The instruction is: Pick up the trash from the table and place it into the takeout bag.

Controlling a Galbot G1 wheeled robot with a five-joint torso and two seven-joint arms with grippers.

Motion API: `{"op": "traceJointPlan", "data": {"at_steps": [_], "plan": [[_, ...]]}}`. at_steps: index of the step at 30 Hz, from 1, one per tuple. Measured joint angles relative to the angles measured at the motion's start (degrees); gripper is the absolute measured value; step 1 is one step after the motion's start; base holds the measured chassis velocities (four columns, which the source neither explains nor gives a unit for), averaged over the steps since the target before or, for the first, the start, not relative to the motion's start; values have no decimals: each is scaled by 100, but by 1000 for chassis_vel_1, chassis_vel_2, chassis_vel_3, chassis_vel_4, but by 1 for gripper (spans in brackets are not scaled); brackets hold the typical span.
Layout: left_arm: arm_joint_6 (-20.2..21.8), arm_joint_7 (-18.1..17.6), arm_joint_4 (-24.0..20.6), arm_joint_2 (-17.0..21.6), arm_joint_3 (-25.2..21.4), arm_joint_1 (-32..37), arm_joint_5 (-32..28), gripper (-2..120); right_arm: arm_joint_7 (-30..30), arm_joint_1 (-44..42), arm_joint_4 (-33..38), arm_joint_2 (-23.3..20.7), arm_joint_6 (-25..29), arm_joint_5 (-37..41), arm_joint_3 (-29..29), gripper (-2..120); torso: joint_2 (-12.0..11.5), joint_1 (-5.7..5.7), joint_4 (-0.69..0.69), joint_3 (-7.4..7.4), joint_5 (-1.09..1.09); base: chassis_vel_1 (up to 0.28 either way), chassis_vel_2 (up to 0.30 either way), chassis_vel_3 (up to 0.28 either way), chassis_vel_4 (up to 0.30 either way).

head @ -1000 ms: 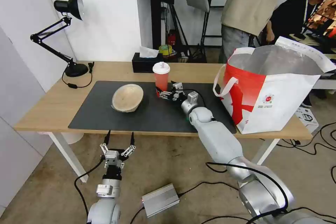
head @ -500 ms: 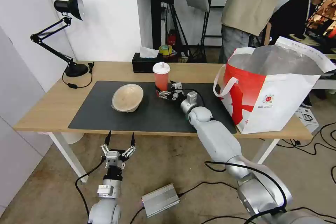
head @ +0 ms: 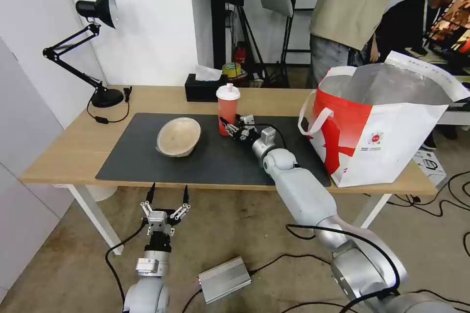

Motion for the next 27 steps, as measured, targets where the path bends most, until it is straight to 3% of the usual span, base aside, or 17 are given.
{"op": "traceJointPlan", "data": {"at_steps": [3,5,12,27], "plan": [[0,0,0,-3,0,0,0,100,-5,-1,0,1,0,0,1,28,0,0,0,0,0,0,0,0,0],[-1,-1,0,-8,-1,2,0,100,-8,-2,0,1,1,1,3,17,0,0,0,0,0,0,0,0,0],[-2,-3,3,-12,1,5,0,100,-10,-8,21,-30,1,6,2,2,0,0,1,0,0,0,0,0,0],[-3,-9,-3,20,-61,-57,-49,100,105,-134,638,-215,-214,16,-97,2,0,1,0,2,1,0,0,0,0]]}}
